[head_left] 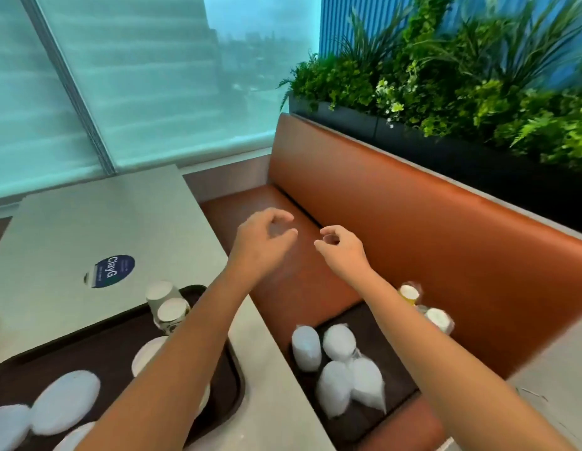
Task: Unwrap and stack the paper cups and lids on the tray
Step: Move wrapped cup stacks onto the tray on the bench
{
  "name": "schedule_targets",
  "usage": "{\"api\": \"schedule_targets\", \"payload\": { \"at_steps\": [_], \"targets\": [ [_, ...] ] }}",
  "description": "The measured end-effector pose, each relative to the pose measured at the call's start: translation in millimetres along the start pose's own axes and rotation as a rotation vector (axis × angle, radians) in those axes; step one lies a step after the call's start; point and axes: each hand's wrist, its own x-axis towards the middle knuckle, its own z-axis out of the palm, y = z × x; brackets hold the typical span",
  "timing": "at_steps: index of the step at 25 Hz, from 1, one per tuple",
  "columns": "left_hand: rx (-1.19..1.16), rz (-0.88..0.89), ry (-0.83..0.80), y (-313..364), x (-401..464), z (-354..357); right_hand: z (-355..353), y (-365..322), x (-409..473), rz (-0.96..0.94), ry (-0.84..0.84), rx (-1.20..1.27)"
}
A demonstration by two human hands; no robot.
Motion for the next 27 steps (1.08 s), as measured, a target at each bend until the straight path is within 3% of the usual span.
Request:
{"api": "schedule_targets", "payload": {
  "at_steps": [6, 12, 16, 19, 22, 27],
  "targets": [
    [-0.063, -0.101, -0.277, 14, 25, 182, -115, 166, 42, 0.204, 0.246, -0.103],
    [-0.113, -0.298, -0.539, -34, 18, 331, -167, 314, 69, 0.645, 0.507, 0.161],
    [-0.059, -0.417, -0.684, -74, -3, 420, -156, 399, 67, 0.886, 0.48, 0.275],
    [-0.111, -0.531, -0.654, -84, -12, 458, -138, 435, 62, 1.035, 0.397, 0.344],
    [-0.193, -0.634, -0.605, -79, -7, 481, -125, 457, 61, 1.203, 0.199, 0.503],
    [-0.261, -0.883, -0.673, -83, -7, 502, -103, 483, 49, 1.157, 0.062, 0.548]
  ]
}}
